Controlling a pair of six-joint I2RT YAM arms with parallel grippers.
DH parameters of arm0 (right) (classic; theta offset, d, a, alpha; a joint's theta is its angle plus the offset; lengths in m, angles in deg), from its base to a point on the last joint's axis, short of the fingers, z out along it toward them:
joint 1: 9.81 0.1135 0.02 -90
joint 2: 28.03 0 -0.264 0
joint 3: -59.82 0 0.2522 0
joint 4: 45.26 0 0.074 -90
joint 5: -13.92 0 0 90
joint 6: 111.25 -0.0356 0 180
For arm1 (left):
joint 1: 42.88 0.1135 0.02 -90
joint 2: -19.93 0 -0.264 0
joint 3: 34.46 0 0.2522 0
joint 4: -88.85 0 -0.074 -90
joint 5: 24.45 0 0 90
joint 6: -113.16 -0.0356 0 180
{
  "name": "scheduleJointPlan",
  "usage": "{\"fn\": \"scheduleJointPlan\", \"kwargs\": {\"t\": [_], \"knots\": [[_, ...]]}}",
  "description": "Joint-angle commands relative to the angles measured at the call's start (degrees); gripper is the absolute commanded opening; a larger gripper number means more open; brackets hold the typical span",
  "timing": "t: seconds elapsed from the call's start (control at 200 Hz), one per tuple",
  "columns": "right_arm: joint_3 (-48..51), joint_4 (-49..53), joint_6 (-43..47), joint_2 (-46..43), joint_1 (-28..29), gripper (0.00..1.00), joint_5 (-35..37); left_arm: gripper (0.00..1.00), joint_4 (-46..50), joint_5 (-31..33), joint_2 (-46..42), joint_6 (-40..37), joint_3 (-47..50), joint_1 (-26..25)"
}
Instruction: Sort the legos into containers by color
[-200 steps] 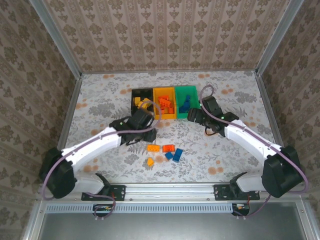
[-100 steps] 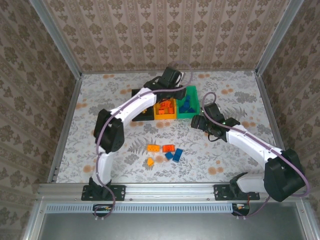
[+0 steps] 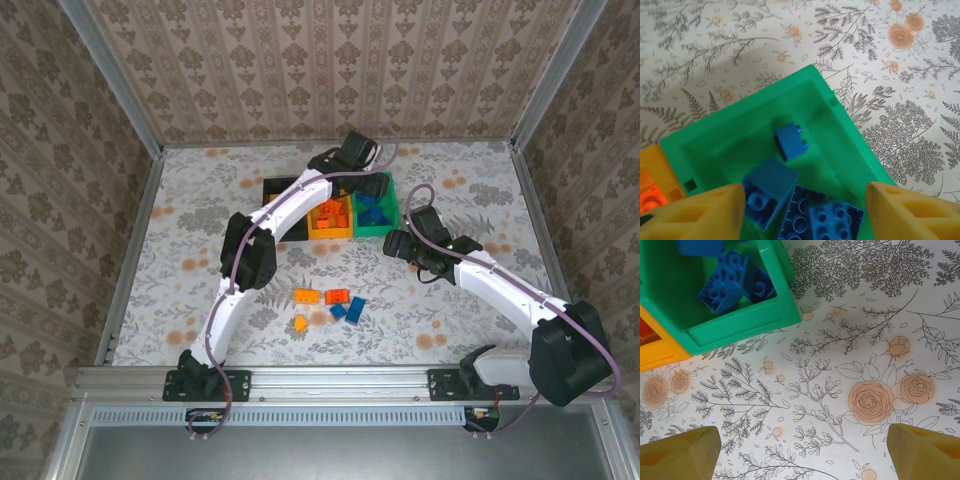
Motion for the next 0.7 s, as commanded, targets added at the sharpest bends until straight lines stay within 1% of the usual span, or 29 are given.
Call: {"fn": "scheduleJointPlan", "kwargs": {"t": [0.0, 0.08, 0.24, 0.26, 0.27, 0.375, 0.45, 0.555, 0.6, 0.62, 0.695], "knots": [[-0.54, 1.28, 0.00, -0.55, -0.29, 0.88, -0.38, 0.73, -0.59, -1.05, -5.51, 0.52, 0.05, -0.28], [-0.62, 1.00, 0.71, -0.30, -0.29, 0.88, -2.53, 0.79, -4.07, -1.66, -10.96, 1.33, 5.68, -0.51], [-1.16, 1.94, 3.53, 1.09, 0.87, 0.88, -8.65, 0.93, -15.48, -2.15, -27.31, 3.22, 27.22, -0.92], [-1.05, 2.22, 3.89, 1.27, 1.39, 0.88, -9.05, 0.98, -16.58, -2.10, -29.67, 3.54, 29.73, -1.00], [-1.00, 2.29, 4.02, 1.35, 1.67, 0.88, -9.22, 0.99, -17.16, -2.10, -30.79, 3.71, 31.44, -1.00], [-0.44, 2.82, 5.39, 3.25, 5.45, 0.88, -12.33, 1.00, -21.65, -0.95, -42.11, 5.07, 45.84, -1.51], [-0.29, 3.43, 5.92, 4.89, 8.66, 0.88, -12.87, 1.00, -23.14, 1.17, -49.89, 5.71, 55.67, -2.37], [0.33, 2.54, 5.96, 6.24, 12.70, 0.88, -13.68, 1.00, -21.98, 5.29, -59.32, 6.36, 66.39, -4.08], [0.16, 2.30, 6.23, 6.24, 14.13, 0.88, -13.93, 1.00, -20.82, 6.92, -62.97, 6.66, 70.11, -4.74], [0.09, 2.37, 6.36, 7.84, 14.78, 0.88, -14.02, 1.00, -20.33, 7.58, -64.51, 6.83, 71.75, -5.04], [-0.64, 3.37, 6.90, 9.16, 16.66, 0.88, -13.41, 1.00, -19.07, 9.63, -70.06, 8.63, 77.42, -5.66]]}}
